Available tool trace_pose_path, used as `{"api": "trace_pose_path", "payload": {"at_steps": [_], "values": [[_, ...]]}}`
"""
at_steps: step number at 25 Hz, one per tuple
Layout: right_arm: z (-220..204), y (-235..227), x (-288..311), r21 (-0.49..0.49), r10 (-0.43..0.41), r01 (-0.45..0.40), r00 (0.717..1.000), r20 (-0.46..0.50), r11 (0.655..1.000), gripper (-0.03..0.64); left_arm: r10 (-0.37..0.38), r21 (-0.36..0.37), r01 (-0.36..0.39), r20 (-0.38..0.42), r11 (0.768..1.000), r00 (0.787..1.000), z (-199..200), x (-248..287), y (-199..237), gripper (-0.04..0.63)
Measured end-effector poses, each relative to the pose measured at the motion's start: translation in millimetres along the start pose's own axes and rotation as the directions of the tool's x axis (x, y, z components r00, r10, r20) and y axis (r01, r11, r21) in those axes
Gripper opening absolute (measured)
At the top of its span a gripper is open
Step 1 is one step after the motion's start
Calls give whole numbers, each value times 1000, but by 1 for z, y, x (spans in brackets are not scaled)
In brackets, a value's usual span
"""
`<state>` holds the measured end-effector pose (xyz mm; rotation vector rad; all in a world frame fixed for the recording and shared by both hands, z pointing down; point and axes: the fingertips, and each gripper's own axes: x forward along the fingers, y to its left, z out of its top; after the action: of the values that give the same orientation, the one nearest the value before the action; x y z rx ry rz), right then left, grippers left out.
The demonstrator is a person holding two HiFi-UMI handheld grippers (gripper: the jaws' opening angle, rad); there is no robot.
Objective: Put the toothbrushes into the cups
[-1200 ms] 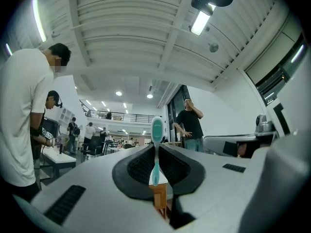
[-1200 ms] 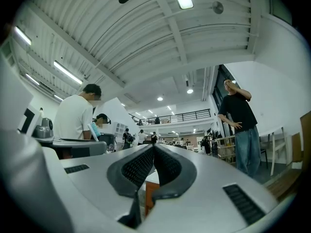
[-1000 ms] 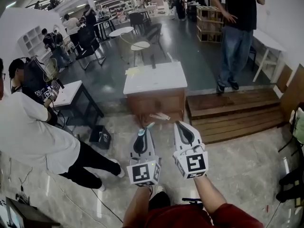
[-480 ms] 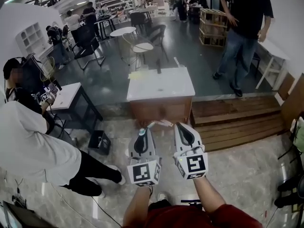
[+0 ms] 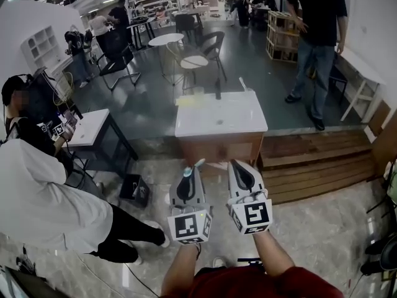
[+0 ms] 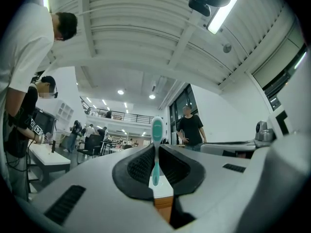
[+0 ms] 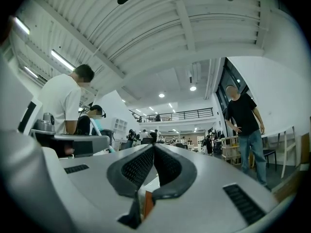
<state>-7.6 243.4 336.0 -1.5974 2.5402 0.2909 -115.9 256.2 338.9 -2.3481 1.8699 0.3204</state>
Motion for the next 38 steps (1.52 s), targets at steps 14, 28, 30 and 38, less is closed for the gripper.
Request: {"api": "trace_pose_path", "payload": {"at_steps": [14, 28, 30, 38], "values": [[-24, -16, 55, -2, -7, 7, 1000, 6, 1000, 29, -16, -2, 16, -9, 1000, 1000, -22, 53, 23, 51], [-62, -104, 152, 33, 21, -20, 1000, -8, 999, 29, 27, 22, -26, -21, 999, 999, -53, 178, 21, 51], [-66, -118, 164, 39, 23, -22, 1000, -5, 999, 29, 28, 27, -27, -26, 999, 999, -58, 197, 16, 51], [-82, -177, 202, 61, 20, -19, 1000, -8, 998, 29, 31, 37, -30, -41, 999, 999, -74, 264, -4, 51]]}}
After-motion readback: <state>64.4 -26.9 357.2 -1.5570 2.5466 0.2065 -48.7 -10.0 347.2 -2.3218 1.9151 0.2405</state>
